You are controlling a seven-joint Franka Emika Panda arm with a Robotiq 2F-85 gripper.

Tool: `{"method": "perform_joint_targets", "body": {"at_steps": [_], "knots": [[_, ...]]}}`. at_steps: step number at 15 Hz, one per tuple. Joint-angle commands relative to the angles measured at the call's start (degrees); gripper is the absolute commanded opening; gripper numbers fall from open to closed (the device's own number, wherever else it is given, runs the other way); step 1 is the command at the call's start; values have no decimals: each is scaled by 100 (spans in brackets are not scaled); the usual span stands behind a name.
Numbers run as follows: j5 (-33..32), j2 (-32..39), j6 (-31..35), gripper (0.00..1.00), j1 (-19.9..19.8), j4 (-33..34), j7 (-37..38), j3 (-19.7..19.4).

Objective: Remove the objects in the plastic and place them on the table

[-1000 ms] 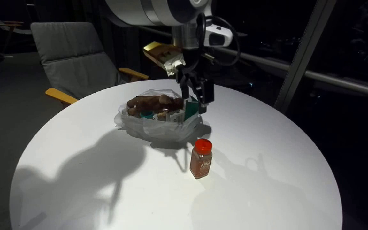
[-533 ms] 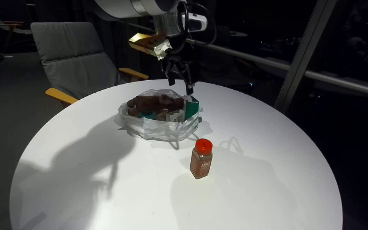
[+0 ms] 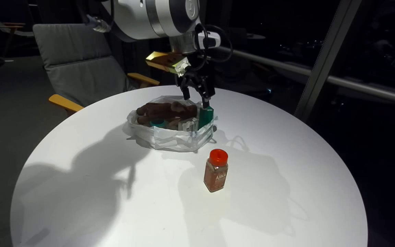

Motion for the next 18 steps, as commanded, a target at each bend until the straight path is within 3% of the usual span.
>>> {"method": "perform_joint_targets", "body": {"at_steps": [1, 8, 9, 10, 11, 18], "knots": [[17, 451, -259, 100, -20, 649, -162, -4], [49, 928, -438, 99, -50, 1287, -129, -80], [56, 977, -473, 74, -65, 1356, -116, -92], [50, 1016, -512, 74, -76, 1420, -106, -108], [78, 1067, -537, 68, -112, 1498, -118, -95], [97, 1237, -630, 15, -183, 1736, -98, -104]]}}
